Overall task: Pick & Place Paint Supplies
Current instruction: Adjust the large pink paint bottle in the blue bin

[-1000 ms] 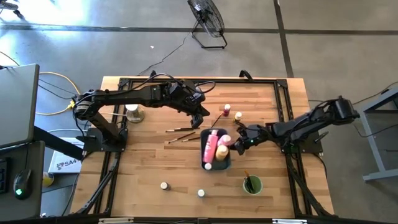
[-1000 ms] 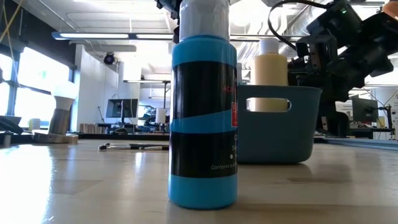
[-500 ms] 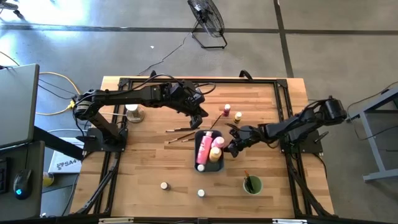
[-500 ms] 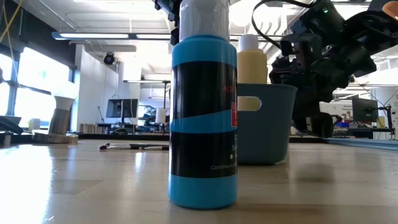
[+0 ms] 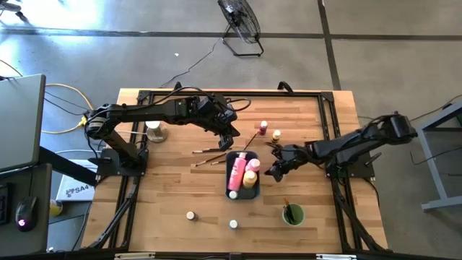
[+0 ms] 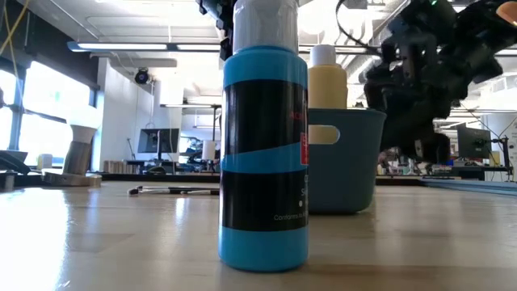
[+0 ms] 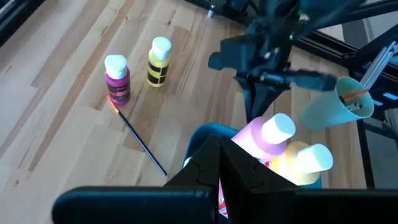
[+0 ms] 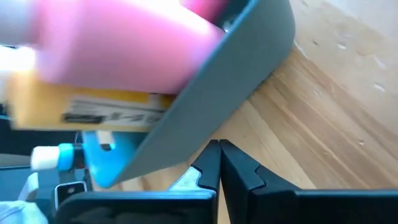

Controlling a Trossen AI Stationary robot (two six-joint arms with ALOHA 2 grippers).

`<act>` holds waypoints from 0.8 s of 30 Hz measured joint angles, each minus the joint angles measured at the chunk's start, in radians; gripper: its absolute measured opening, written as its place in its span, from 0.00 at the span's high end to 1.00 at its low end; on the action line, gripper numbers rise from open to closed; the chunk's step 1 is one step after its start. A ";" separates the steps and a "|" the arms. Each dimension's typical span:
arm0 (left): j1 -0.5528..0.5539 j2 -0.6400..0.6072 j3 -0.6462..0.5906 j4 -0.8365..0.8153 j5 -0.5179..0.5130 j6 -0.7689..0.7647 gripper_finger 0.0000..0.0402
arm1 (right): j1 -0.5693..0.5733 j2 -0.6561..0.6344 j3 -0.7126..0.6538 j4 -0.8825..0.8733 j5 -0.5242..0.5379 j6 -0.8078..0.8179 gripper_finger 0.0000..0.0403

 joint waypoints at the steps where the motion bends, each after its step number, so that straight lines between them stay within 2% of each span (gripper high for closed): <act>1: 0.000 0.000 0.000 0.001 0.000 0.000 1.00 | -0.001 -0.027 0.000 -0.021 0.000 -0.005 1.00; 7: 0.000 0.000 0.000 0.000 0.000 -0.007 1.00 | -0.028 -0.197 0.000 -0.116 0.003 -0.047 1.00; 13: 0.000 0.000 0.000 -0.004 0.000 -0.036 1.00 | -0.057 -0.343 0.000 -0.091 0.005 -0.088 1.00; 18: 0.000 0.000 0.000 -0.012 -0.001 -0.056 1.00 | -0.061 -0.418 0.000 0.042 0.055 -0.156 1.00; 24: 0.000 0.000 0.000 -0.019 -0.001 -0.056 1.00 | -0.061 -0.448 0.000 0.261 0.088 -0.273 1.00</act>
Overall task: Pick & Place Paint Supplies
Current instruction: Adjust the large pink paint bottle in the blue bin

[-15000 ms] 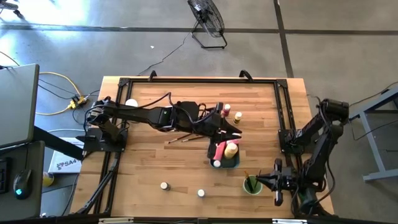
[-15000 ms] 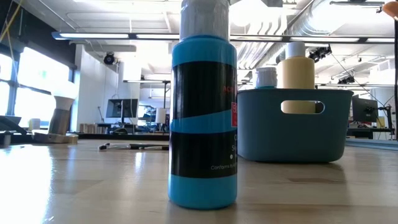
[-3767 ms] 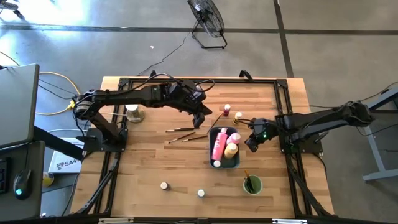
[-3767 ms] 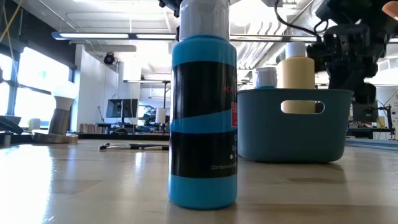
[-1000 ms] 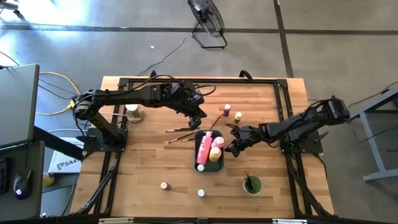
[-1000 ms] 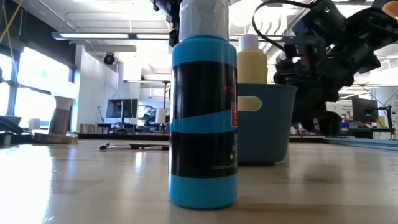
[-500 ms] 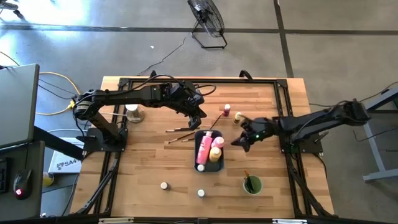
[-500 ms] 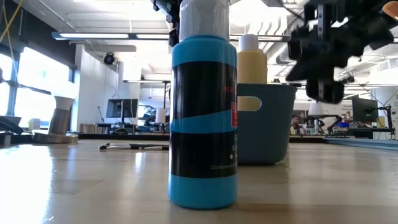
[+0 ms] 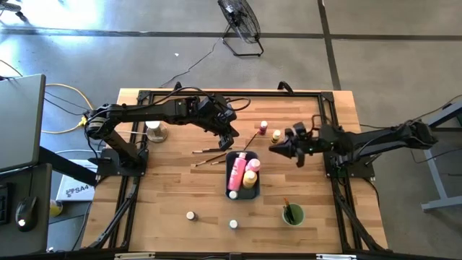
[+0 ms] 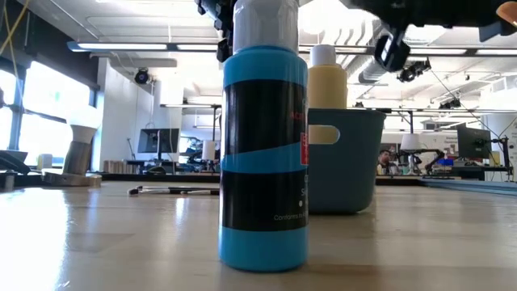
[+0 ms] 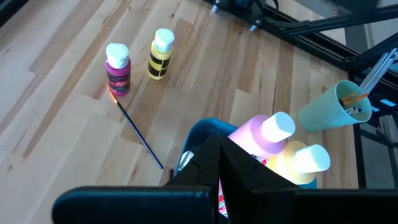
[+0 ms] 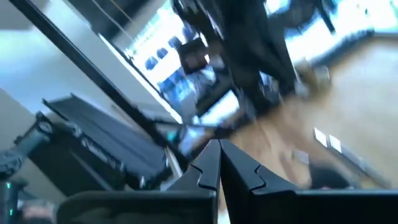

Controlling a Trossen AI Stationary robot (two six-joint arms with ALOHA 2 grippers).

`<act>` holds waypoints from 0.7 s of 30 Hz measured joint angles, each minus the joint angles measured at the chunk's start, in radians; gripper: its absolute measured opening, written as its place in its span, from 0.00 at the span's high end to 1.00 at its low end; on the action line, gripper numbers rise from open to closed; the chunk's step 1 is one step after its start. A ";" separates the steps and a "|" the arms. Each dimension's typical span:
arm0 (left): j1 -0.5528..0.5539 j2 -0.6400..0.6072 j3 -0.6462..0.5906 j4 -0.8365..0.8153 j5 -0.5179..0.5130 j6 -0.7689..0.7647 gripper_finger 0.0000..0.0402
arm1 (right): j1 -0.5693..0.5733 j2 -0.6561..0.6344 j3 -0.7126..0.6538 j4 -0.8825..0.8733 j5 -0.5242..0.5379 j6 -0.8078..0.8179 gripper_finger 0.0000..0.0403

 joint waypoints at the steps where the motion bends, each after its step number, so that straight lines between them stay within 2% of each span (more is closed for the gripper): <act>1: 0.000 0.000 0.000 0.000 -0.001 0.000 1.00 | 0.000 0.000 0.000 0.037 0.013 -0.022 1.00; 8: 0.000 0.000 0.000 0.000 -0.078 0.003 1.00 | -0.001 0.000 0.000 0.156 0.120 -0.123 1.00; 21: 0.000 0.000 0.000 -0.011 -0.105 0.057 1.00 | -0.001 0.000 0.000 0.153 0.152 -0.124 1.00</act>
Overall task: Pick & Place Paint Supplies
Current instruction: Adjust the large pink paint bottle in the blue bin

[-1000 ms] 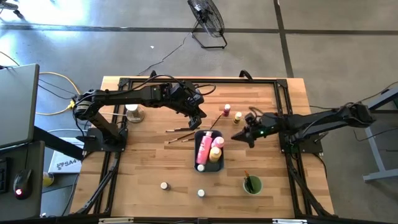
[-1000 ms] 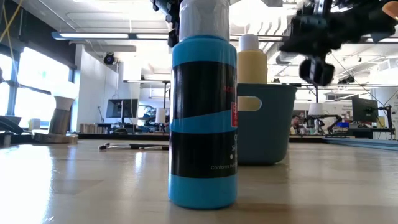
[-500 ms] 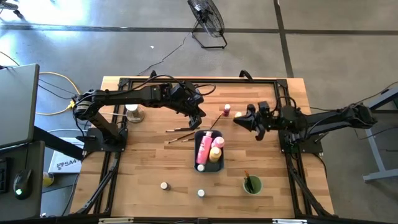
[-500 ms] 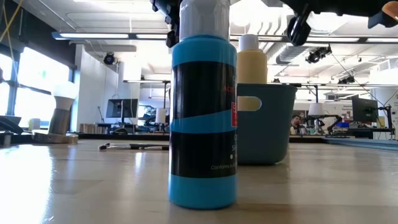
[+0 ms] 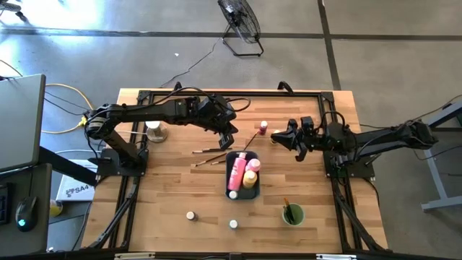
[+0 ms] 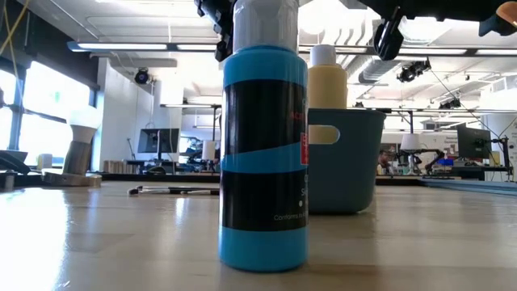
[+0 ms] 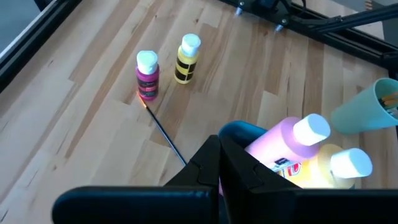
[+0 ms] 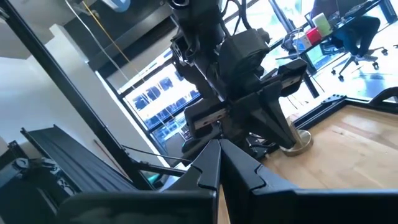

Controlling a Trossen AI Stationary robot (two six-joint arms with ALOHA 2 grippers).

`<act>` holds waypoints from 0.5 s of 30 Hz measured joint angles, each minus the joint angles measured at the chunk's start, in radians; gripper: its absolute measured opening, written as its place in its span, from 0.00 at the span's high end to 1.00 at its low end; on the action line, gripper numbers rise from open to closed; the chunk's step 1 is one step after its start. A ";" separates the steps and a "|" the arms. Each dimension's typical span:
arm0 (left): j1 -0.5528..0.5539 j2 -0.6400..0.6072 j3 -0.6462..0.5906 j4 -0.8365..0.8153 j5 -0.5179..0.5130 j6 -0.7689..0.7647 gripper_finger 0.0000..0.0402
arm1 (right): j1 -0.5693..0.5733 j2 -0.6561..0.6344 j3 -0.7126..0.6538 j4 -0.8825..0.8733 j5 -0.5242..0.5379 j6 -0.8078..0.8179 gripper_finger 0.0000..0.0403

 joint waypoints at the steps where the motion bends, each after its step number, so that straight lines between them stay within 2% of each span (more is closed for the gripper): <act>1: 0.000 0.000 0.000 0.000 0.000 0.004 1.00 | 0.000 0.000 0.000 0.000 -0.001 0.000 1.00; 9: 0.000 0.010 0.000 0.003 -0.007 0.079 1.00 | 0.000 0.000 0.000 0.001 0.033 0.006 1.00; 15: 0.000 0.024 -0.007 0.002 -0.063 0.080 1.00 | 0.000 0.000 0.000 0.001 0.032 0.000 1.00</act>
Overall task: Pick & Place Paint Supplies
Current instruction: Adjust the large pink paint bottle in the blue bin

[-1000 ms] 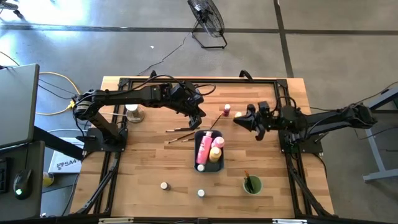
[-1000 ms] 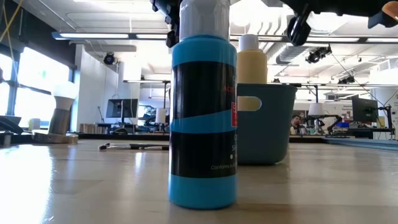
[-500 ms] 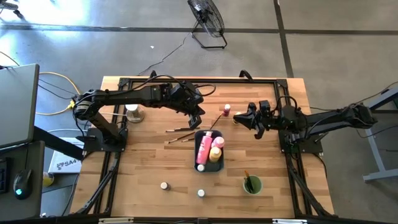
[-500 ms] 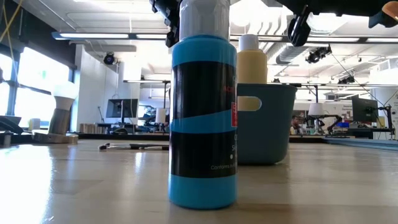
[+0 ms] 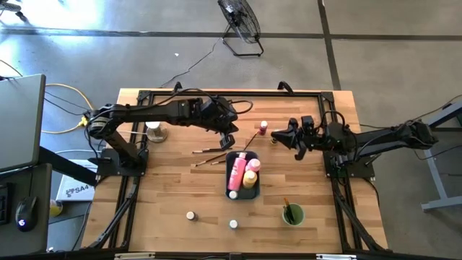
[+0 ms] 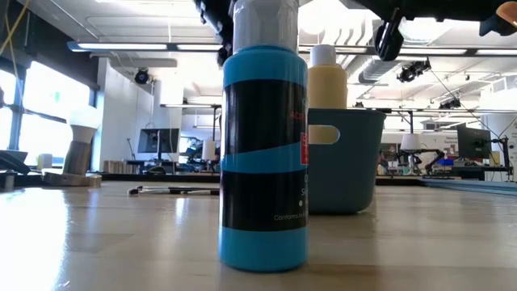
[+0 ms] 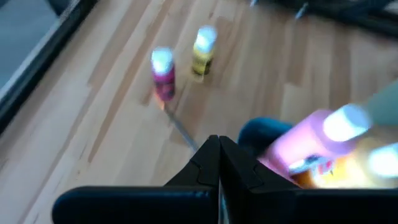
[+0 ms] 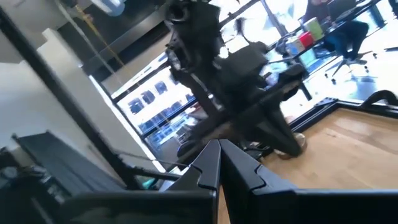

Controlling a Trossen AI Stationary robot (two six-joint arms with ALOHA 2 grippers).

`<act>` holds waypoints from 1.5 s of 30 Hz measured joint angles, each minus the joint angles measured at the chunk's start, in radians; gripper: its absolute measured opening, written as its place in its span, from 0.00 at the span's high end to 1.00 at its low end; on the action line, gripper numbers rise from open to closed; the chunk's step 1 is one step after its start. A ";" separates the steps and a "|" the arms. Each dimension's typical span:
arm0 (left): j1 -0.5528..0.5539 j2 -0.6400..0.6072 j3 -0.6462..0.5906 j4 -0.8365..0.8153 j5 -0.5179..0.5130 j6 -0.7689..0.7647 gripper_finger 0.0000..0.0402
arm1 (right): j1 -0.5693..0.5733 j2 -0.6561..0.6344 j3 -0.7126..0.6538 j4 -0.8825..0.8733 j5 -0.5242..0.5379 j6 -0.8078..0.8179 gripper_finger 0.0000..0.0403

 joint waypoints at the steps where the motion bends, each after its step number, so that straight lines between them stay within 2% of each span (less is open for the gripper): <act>1: 0.000 0.003 -0.001 -0.006 -0.009 -0.001 1.00 | -0.002 0.000 0.000 0.000 -0.015 0.000 1.00; 6: 0.000 0.019 -0.001 0.033 -0.044 -0.055 1.00 | -0.077 -0.013 0.006 0.001 -0.174 -0.009 1.00; 12: -0.001 0.029 0.000 0.139 -0.059 -0.161 1.00 | -0.233 -0.023 0.069 0.001 -0.487 -0.001 1.00; 15: -0.001 0.029 0.000 0.148 -0.060 -0.205 1.00 | -0.311 -0.021 0.093 0.000 -0.610 -0.001 1.00; 21: -0.001 0.029 0.000 0.148 -0.059 -0.292 1.00 | -0.444 -0.021 0.099 -0.003 -0.798 0.014 1.00; 27: -0.001 0.029 0.000 0.157 -0.059 -0.384 1.00 | -0.524 -0.021 0.099 -0.010 -0.986 0.055 1.00; 38: -0.001 0.029 0.000 0.156 -0.058 -0.452 1.00 | -0.615 -0.021 0.099 -0.015 -1.004 -0.029 1.00; 45: -0.001 0.035 0.000 0.160 -0.025 -0.476 1.00 | -0.674 -0.021 0.100 -0.017 -0.933 -0.054 1.00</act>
